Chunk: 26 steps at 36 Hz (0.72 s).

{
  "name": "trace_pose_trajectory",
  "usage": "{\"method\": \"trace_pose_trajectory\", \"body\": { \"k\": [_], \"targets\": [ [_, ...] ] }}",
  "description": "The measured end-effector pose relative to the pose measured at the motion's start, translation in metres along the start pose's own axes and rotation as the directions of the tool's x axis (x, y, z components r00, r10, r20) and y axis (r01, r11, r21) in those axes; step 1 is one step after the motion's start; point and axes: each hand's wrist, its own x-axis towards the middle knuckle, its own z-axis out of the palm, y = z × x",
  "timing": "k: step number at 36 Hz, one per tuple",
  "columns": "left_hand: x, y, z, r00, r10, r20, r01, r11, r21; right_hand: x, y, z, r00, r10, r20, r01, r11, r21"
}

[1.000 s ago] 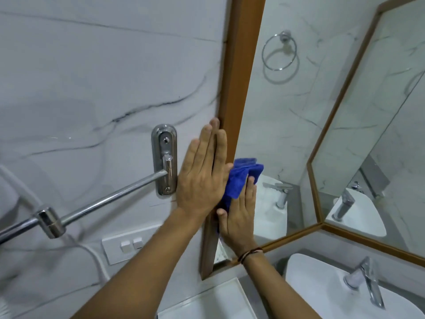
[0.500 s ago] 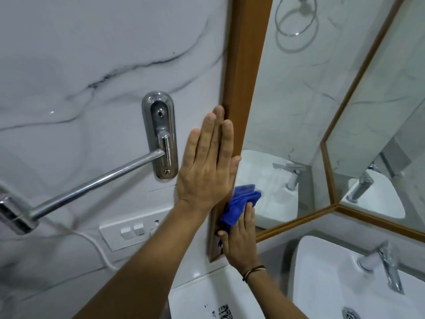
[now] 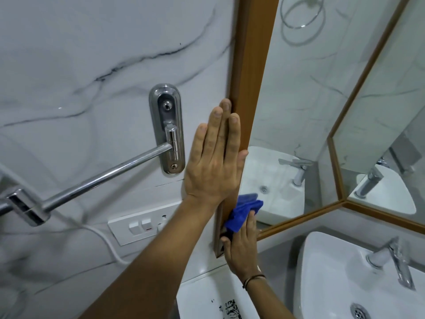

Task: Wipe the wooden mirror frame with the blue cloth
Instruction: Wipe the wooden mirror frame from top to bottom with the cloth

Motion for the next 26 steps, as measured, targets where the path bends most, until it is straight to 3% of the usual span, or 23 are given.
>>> {"method": "trace_pose_trajectory", "body": {
  "k": [4, 8, 11, 15, 18, 22, 24, 26],
  "targets": [
    [-0.018, 0.008, -0.001, 0.999, 0.004, 0.054, -0.004, 1.000, 0.002, -0.056, 0.018, 0.010, 0.992, 0.012, 0.125, -0.007, 0.999, -0.034],
    [-0.015, 0.006, 0.002, 1.000, -0.003, 0.009, 0.003, 1.000, 0.002, 0.010, 0.002, -0.013, 0.987, -0.129, -0.094, 0.128, 0.992, -0.009],
    [-0.005, 0.001, 0.004, 1.000, -0.006, -0.003, 0.006, 1.000, 0.001, 0.051, -0.016, -0.018, 0.969, -0.104, -0.224, 0.119, 0.991, 0.058],
    [-0.005, -0.002, 0.003, 1.000, -0.006, 0.011, 0.006, 1.000, -0.001, 0.016, -0.009, 0.002, 0.984, -0.062, -0.166, 0.070, 0.997, 0.041],
    [-0.009, -0.002, 0.004, 1.000, 0.002, 0.019, -0.002, 1.000, 0.018, -0.045, 0.006, 0.027, 0.997, 0.067, 0.040, -0.070, 0.994, 0.079],
    [-0.009, -0.001, 0.006, 1.000, 0.006, 0.013, -0.006, 0.999, 0.040, -0.086, 0.013, 0.047, 0.940, 0.266, 0.211, -0.301, 0.942, 0.151],
    [-0.009, -0.001, 0.006, 1.000, 0.001, 0.009, -0.002, 0.999, 0.041, -0.076, 0.000, 0.049, 0.887, 0.415, 0.203, -0.460, 0.832, 0.308],
    [-0.010, 0.000, 0.004, 1.000, 0.002, 0.024, -0.003, 0.999, 0.034, -0.052, -0.006, 0.050, 0.791, 0.597, 0.134, -0.576, 0.653, 0.492]
  ]
}}
